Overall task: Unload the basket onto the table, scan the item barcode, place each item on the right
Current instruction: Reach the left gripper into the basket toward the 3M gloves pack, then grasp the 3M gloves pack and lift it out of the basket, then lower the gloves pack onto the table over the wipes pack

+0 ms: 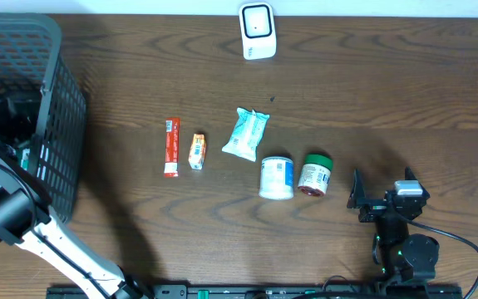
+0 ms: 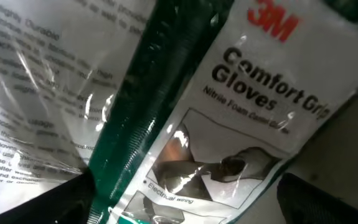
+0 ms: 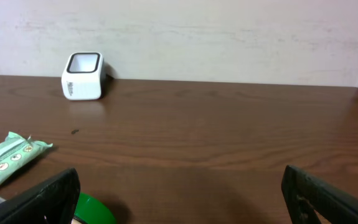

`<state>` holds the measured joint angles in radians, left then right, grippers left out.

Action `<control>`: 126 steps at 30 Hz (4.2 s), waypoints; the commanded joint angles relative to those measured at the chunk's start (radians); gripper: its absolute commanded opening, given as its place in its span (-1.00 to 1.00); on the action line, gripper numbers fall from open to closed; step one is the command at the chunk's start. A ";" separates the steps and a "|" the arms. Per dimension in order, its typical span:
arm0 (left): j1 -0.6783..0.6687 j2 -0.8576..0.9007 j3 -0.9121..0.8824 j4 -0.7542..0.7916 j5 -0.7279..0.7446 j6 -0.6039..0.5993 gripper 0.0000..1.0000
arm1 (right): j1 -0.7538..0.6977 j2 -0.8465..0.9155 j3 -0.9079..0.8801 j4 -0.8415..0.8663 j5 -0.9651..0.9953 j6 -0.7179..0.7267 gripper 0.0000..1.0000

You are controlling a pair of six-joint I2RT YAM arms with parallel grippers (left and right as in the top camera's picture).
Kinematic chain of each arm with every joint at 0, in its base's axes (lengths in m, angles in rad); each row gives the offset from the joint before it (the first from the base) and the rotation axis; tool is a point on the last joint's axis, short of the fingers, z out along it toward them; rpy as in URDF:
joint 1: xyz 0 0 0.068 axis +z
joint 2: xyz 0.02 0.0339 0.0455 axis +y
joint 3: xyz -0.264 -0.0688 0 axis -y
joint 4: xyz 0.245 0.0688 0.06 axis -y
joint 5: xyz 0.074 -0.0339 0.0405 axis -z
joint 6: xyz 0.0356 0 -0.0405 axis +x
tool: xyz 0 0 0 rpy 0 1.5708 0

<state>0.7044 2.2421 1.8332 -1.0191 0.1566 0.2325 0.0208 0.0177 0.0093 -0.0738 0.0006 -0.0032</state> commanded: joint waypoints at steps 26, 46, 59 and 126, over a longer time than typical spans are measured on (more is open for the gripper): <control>0.001 -0.149 -0.143 0.056 0.034 0.024 0.80 | -0.006 -0.004 -0.004 -0.001 0.010 0.003 0.98; 0.001 -0.150 -0.317 0.284 -0.120 0.040 0.08 | 0.011 -0.004 -0.004 -0.001 0.010 0.003 0.98; 0.001 -0.443 -0.215 0.338 -0.121 -0.191 -0.86 | 0.011 -0.004 -0.004 -0.001 0.010 0.003 0.98; -1.277 -0.502 -0.357 0.147 -0.011 -0.953 0.50 | 0.011 -0.004 -0.004 -0.001 0.009 0.003 0.99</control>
<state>-0.5777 1.7859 1.4479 -0.8707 0.1516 -0.7662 0.0257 0.0177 0.0090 -0.0734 0.0006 -0.0036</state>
